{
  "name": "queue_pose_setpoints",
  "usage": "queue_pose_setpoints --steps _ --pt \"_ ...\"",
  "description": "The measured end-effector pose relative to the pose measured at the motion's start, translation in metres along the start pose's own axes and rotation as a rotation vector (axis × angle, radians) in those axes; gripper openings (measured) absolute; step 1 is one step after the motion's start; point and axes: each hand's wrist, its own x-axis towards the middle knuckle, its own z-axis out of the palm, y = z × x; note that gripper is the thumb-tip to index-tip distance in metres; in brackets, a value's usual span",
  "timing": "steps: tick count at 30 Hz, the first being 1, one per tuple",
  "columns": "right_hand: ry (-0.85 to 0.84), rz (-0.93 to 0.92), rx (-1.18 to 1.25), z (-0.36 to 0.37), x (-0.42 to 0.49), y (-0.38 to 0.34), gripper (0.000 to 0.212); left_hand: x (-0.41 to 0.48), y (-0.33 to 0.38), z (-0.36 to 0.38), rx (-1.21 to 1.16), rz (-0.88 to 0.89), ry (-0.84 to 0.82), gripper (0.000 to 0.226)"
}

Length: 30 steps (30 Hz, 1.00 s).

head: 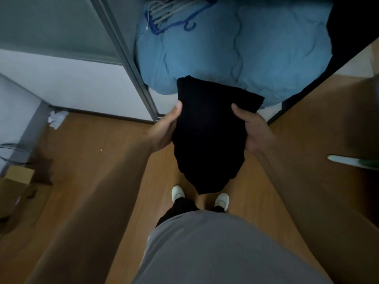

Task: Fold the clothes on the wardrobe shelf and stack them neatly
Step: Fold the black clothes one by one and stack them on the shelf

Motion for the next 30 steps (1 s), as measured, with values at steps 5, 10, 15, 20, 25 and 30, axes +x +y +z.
queue_pose_setpoints --steps 5,10,15,20,25,30 --pt "0.100 0.026 0.050 0.008 -0.003 0.001 0.042 0.005 -0.014 0.002 0.314 -0.060 -0.080 0.069" --pt "0.172 0.037 0.085 0.009 -0.004 -0.002 0.039 0.013 -0.014 0.016 0.490 0.102 0.213 0.024" --pt "0.308 0.113 -0.051 0.000 0.001 -0.017 0.020 0.011 0.005 0.027 0.320 0.252 0.368 0.029" --pt "0.513 0.129 -0.371 -0.018 0.012 -0.013 0.035 0.008 0.031 0.039 0.374 0.314 0.336 0.035" --pt "0.506 -0.224 -0.936 -0.017 0.015 -0.017 0.064 0.004 0.050 0.042 0.415 0.307 0.305 0.034" --pt "-0.106 -0.265 -1.256 0.032 0.017 -0.031 0.083 0.003 0.070 0.039 0.503 0.312 0.277 0.035"
